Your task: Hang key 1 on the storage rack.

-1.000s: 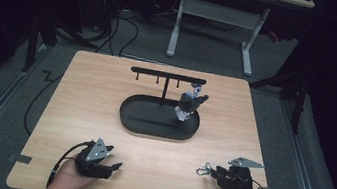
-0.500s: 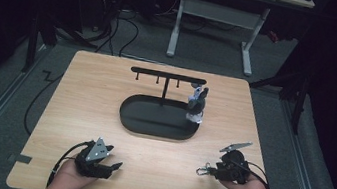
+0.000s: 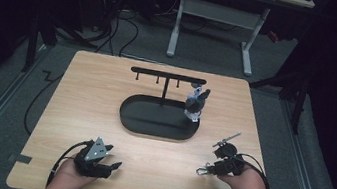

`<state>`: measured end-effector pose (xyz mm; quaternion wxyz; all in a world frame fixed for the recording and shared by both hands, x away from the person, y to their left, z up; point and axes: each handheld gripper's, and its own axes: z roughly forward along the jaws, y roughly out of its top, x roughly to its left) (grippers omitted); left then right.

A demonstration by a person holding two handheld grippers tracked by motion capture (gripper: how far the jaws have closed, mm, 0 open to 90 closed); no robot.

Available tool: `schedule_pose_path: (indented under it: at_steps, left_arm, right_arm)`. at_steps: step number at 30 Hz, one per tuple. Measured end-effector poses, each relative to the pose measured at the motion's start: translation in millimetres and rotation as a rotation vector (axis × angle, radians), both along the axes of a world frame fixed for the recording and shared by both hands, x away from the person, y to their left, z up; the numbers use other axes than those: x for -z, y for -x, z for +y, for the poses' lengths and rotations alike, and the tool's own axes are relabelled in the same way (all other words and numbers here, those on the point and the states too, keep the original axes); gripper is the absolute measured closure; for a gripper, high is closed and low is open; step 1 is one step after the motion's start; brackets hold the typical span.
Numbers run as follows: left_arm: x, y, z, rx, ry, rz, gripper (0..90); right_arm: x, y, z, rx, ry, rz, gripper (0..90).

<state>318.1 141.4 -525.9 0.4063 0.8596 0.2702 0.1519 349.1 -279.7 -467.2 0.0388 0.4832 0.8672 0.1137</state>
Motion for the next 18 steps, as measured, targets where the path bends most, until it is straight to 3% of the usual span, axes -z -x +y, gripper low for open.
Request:
schedule_pose_path:
  at_steps: [3,10,14,18]
  left_arm:
    - [0.1,0.2,0.0,0.001,-0.001,0.001,34.0]
    - [0.7,-0.1,-0.5,0.003,-0.001,0.001,34.2]
    - [0.7,0.0,-0.7,0.002,0.000,0.002,34.3]
    - [0.6,0.5,-1.0,0.003,-0.004,0.002,34.3]
  right_arm:
    - [1.5,-2.4,1.0,0.010,-0.008,-0.018,75.9]
    - [9.4,-3.4,1.0,0.023,-0.047,0.001,88.7]
    - [11.2,-2.7,-1.0,0.010,-0.078,-0.008,89.2]
    - [9.8,0.7,-3.2,0.031,-0.111,-0.008,89.3]
